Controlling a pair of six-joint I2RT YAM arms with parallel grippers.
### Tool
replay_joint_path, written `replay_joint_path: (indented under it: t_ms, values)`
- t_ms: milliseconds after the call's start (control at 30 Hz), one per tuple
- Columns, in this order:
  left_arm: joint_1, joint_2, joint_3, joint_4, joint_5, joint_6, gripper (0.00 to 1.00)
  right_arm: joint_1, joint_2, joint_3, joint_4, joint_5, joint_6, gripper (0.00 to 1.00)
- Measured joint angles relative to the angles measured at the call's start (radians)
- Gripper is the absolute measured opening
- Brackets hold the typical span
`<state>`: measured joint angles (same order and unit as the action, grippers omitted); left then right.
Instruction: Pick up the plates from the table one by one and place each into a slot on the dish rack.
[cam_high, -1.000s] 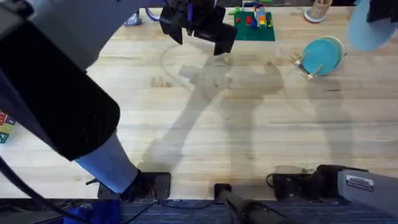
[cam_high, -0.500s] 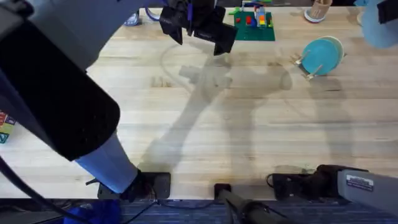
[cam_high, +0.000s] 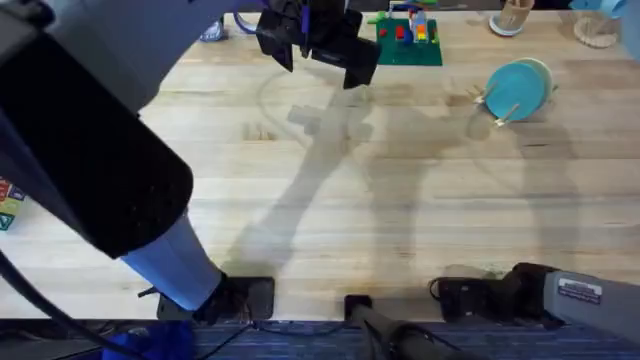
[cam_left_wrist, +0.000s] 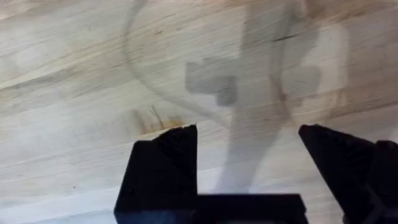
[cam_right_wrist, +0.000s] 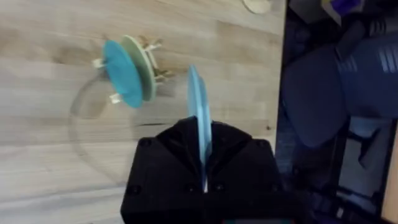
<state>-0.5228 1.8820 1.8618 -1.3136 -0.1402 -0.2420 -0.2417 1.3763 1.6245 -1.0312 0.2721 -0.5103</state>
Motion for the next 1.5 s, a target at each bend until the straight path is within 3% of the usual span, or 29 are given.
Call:
replay_joint_path:
  t_ms: [167,700,1067,1367,1500]
  values:
    - [0.000,0.000,0.000,0.000,-0.003,0.000,0.994,-0.056,0.027,0.000,0.008,-0.003,-0.017,0.033]
    - [0.000,0.000,0.000,0.000,-0.007,0.000,0.994,-0.059,0.107,0.000,0.050,-0.093,-0.218,0.034]
    - [0.000,0.000,0.000,0.000,-0.007,0.000,0.995,-0.115,0.131,0.000,0.033,-0.101,-0.328,0.035]
    - [0.000,0.000,0.000,0.000,-0.007,0.000,0.994,-0.124,0.180,0.000,0.033,-0.113,-0.355,0.035]
    - [0.000,0.000,0.000,0.000,-0.007,0.000,0.994,-0.143,0.210,0.000,0.032,-0.183,-0.355,0.034]
